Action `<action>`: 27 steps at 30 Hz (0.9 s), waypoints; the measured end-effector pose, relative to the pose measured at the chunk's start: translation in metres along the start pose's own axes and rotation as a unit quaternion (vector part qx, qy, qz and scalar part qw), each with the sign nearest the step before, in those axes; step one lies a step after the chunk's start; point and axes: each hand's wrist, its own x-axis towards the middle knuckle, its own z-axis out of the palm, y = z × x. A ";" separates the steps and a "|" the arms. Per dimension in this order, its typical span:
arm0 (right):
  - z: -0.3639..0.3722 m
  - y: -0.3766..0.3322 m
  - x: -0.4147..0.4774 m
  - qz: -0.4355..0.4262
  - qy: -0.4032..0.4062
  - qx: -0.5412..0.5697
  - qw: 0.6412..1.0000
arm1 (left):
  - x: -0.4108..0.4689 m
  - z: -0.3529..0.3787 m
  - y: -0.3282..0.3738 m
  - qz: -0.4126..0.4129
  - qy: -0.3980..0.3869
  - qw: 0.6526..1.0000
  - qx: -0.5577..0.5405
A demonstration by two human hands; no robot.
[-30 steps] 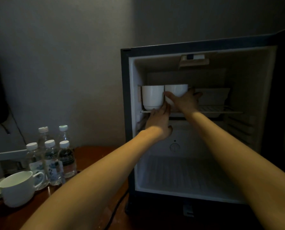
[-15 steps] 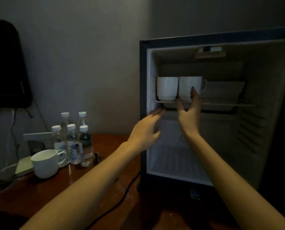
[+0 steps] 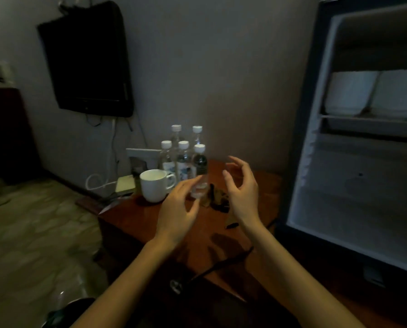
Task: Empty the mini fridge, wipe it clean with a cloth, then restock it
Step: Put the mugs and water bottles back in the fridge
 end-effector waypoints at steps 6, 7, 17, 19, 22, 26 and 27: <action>0.086 0.035 -0.017 0.152 -0.149 0.049 0.976 | -0.007 -0.019 -0.093 -0.266 0.086 0.955 -0.100; 0.097 0.039 -0.017 0.183 -0.164 0.061 0.967 | -0.002 -0.021 -0.107 -0.305 0.088 0.941 -0.117; 0.175 0.083 0.011 0.278 -0.220 0.091 0.931 | 0.062 -0.008 -0.176 -0.363 0.052 0.919 -0.148; 0.185 0.087 0.014 0.282 -0.226 0.091 0.928 | 0.069 -0.002 -0.180 -0.361 0.050 0.918 -0.155; 0.190 0.088 0.014 0.292 -0.228 0.113 0.922 | 0.071 0.005 -0.180 -0.370 0.059 0.911 -0.171; 0.193 0.086 0.009 0.298 -0.217 0.129 0.921 | 0.066 0.011 -0.170 -0.380 0.080 0.904 -0.180; 0.192 0.085 0.006 0.297 -0.210 0.128 0.923 | 0.063 0.011 -0.167 -0.377 0.080 0.905 -0.181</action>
